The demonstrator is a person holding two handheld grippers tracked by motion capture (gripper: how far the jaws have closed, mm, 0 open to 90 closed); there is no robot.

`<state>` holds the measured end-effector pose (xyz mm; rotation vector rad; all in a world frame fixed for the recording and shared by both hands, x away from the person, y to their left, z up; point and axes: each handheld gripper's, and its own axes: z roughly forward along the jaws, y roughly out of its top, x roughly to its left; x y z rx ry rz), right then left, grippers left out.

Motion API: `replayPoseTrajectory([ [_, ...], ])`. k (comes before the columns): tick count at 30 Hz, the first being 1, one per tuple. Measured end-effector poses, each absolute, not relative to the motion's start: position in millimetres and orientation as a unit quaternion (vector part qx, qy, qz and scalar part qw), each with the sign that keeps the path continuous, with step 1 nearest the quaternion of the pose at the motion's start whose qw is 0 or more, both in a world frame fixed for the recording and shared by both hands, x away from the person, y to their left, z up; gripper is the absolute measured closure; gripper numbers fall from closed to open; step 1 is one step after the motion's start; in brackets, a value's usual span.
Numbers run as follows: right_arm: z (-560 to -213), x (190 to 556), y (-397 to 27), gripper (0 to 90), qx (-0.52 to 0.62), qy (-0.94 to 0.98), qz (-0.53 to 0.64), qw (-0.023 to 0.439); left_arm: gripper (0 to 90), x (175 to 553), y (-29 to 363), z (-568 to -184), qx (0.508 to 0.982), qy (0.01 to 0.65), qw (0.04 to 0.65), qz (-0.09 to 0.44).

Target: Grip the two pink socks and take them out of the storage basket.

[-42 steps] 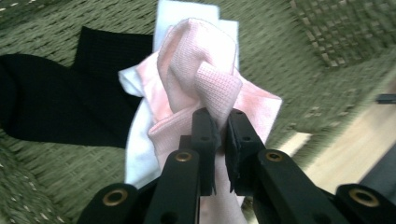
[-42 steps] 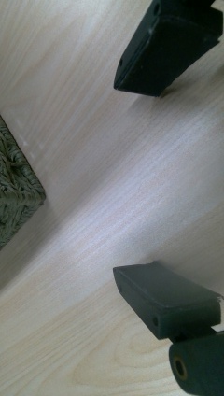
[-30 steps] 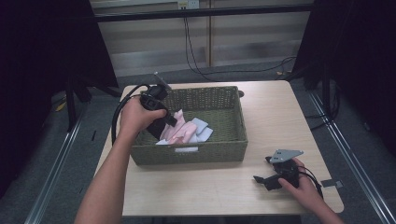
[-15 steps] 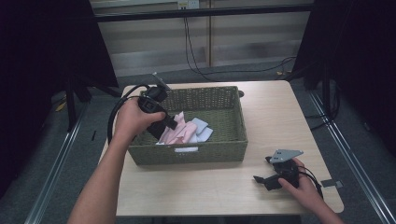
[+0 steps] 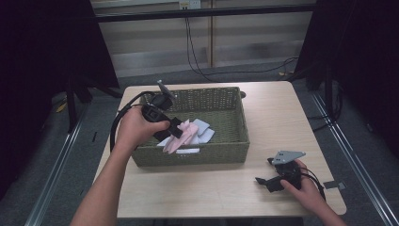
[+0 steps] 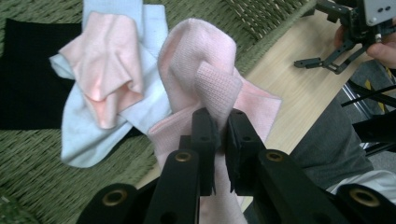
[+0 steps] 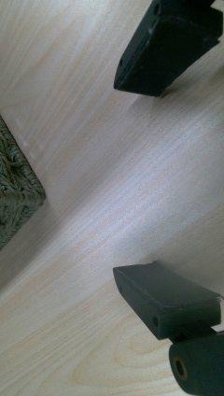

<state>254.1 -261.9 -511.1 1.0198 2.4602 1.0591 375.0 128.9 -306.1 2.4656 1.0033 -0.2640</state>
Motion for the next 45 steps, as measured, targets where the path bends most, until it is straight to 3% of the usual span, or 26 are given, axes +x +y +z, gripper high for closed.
replayPoseTrajectory([
  [36,-511.0,253.9,-261.9,8.9,0.354,0.85,0.365,0.136,81.8,321.8,85.0,-345.4,0.922,0.286,0.236,-0.116],
  [45,-511.0,253.9,-261.9,8.9,0.353,0.85,0.365,0.136,59.2,320.5,80.3,-344.2,0.919,0.269,0.27,-0.102],
])
